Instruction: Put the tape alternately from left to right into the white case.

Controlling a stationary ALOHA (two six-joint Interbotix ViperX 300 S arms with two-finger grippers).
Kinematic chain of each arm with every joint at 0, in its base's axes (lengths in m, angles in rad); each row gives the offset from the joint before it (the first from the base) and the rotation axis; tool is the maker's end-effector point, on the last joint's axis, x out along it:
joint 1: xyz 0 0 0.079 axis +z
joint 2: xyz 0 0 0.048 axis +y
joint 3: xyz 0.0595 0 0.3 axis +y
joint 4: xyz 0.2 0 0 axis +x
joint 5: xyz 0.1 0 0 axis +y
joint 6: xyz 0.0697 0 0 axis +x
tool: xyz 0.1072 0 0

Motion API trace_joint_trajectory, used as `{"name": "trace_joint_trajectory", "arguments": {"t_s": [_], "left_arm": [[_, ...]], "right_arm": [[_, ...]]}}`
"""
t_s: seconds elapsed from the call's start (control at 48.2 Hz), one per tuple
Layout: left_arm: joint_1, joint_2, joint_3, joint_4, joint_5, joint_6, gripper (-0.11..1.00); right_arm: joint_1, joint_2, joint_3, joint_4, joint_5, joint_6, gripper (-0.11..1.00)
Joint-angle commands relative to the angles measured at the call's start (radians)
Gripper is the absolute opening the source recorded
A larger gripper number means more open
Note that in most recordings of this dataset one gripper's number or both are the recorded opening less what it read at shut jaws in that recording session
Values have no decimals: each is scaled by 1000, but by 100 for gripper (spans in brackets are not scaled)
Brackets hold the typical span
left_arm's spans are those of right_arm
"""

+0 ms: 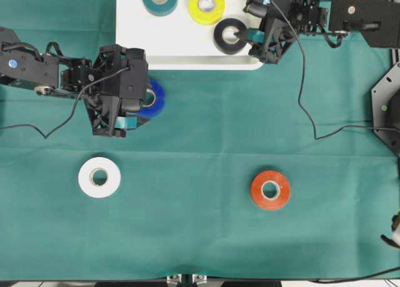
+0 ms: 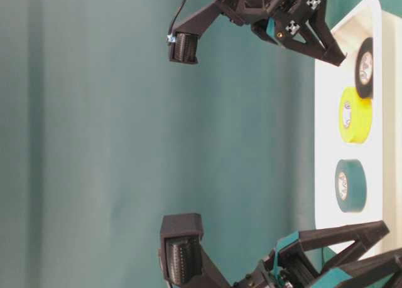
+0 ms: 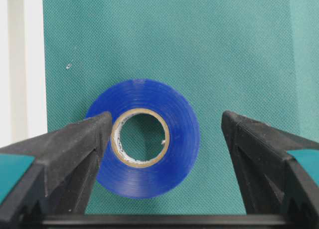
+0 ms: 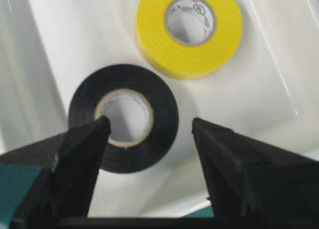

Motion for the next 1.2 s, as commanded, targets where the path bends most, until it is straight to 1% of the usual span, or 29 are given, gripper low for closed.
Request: {"name": "trace_joint_trajectory", "arguments": {"t_s": [0.0,0.187,0.436,0.602,0.726,0.892,1.183], "left_arm": [[-3,-25,-8,-2,-6,-2,80],[-2,-25,-9,-2,-6,-2,81],[-3,-25,-9,-2,-6,-2,81],[-3,-23,-8,-2,-6,-2,80],[-3,-20,-9,-2,-6,-3,80],[-3,-18,-11,-2,-6,-2,81],[-3,-17,-9,-3,-6,-5,81]], "right_arm": [[-3,-12,-17,-2,-11,2,74],[-2,-14,-12,0,-12,6,75],[44,-60,14,0,-46,12,74],[100,-110,48,2,-48,17,74],[155,-137,78,3,-48,21,74],[212,-155,95,5,-46,23,74],[221,-155,91,5,-48,23,74]]}}
